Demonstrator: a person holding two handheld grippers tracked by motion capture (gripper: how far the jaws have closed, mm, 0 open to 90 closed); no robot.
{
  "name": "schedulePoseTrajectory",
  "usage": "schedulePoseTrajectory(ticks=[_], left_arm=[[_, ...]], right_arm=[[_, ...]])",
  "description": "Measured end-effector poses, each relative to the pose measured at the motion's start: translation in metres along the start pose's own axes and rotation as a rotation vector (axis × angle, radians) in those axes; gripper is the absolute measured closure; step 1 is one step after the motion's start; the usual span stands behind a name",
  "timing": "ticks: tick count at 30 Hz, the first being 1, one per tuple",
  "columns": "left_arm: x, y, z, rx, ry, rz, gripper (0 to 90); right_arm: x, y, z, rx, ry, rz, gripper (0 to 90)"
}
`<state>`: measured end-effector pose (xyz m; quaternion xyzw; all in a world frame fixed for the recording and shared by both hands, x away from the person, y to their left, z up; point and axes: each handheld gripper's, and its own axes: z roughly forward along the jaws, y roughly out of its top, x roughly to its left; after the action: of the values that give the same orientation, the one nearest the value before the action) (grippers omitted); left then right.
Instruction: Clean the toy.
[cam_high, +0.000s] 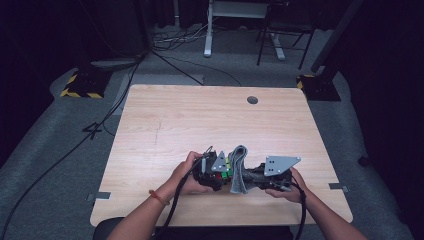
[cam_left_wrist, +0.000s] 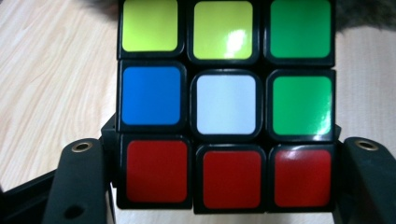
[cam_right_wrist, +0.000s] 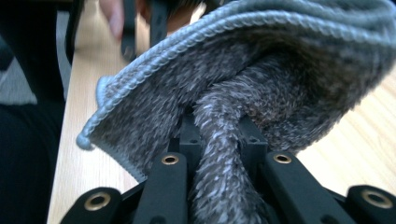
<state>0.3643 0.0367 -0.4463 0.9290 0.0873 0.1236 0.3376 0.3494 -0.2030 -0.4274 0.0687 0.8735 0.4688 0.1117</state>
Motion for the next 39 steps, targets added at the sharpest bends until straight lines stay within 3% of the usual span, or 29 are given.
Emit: schedulePoseTrajectory(ticks=[4,7,13,19,23,25,28,29,36,39], left_arm=[[-0.006,0.004,0.003,0.0,-0.02,0.013,33.3],[-0.007,0.005,0.007,0.002,-0.027,0.012,33.0],[-0.01,0.007,0.013,0.023,-0.027,0.028,32.9],[-0.007,0.006,0.007,0.003,-0.013,0.025,33.1],[-0.007,0.007,-0.001,-0.03,-0.001,0.023,33.1],[-0.007,0.008,-0.005,-0.051,0.005,0.023,33.1],[-0.006,0.008,-0.014,-0.108,-0.001,0.01,33.2],[-0.006,0.009,-0.016,-0.122,0.003,0.013,33.2],[-0.009,0.009,-0.012,-0.124,-0.007,0.022,33.0],[-0.009,0.009,-0.011,-0.125,-0.015,0.025,33.0]], right_arm=[[-0.003,0.001,-0.001,-0.036,-0.021,0.027,76.8],[-0.003,0.002,0.001,-0.059,0.014,0.032,76.8],[0.0,0.009,0.009,-0.072,0.026,0.029,76.8],[-0.005,0.006,0.008,-0.02,-0.051,0.036,76.8],[-0.016,-0.007,0.005,0.021,-0.092,0.085,76.9],[-0.022,-0.016,0.005,0.071,-0.122,0.097,76.8],[-0.026,-0.022,0.007,0.098,-0.13,0.114,76.8],[-0.029,-0.026,0.008,0.089,-0.098,0.14,76.8],[-0.02,-0.021,0.01,0.002,0.001,0.137,76.7],[-0.018,-0.02,0.009,-0.016,0.0,0.136,76.8]])
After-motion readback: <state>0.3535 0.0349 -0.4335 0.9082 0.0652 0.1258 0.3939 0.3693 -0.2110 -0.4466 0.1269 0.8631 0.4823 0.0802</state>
